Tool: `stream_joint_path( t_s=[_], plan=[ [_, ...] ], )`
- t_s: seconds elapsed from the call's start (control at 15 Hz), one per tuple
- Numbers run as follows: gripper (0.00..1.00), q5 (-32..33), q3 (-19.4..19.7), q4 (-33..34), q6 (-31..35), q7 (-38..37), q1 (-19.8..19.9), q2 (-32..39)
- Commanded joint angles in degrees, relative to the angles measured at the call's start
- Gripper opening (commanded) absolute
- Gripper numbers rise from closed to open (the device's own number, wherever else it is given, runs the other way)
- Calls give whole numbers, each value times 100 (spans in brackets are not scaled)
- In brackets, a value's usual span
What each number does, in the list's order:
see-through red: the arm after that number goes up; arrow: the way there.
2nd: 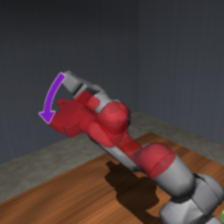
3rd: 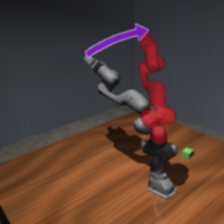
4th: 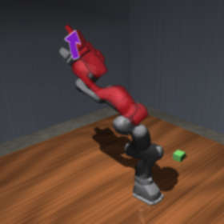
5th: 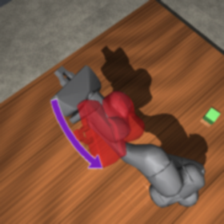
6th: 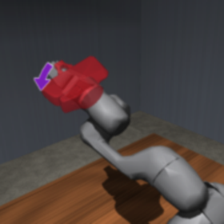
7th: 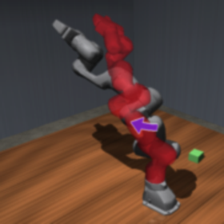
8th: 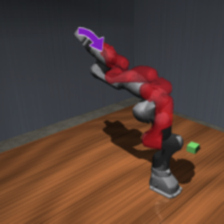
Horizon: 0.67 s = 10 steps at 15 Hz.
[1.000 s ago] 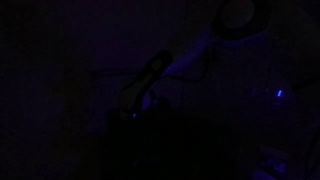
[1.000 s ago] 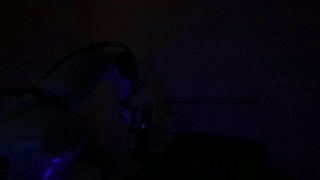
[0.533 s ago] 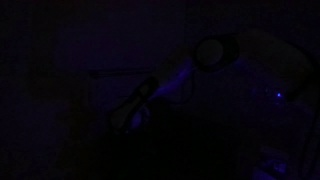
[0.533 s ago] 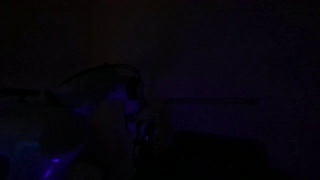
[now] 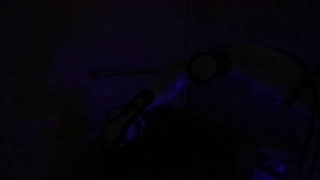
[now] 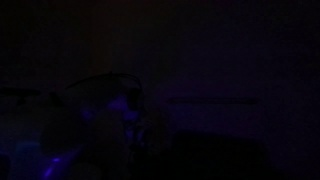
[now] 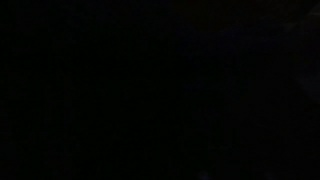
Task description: Wipe the arm of the chair
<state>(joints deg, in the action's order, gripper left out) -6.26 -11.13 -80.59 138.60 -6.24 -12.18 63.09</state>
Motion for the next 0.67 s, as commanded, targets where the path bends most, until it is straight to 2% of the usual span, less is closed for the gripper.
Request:
stream_joint_path(
  t_s=[0.0,0.13,0.2,0.6],
  plan=[
    [7,-135,-125,-220,-234,156,43,32],
    [7,-135,-140,-333,-346,83,-6,4],
    [7,-147,-140,-856,-335,157,132,-346],
    [7,-310,-87,-1956,-491,-167,111,-792]
  ],
)
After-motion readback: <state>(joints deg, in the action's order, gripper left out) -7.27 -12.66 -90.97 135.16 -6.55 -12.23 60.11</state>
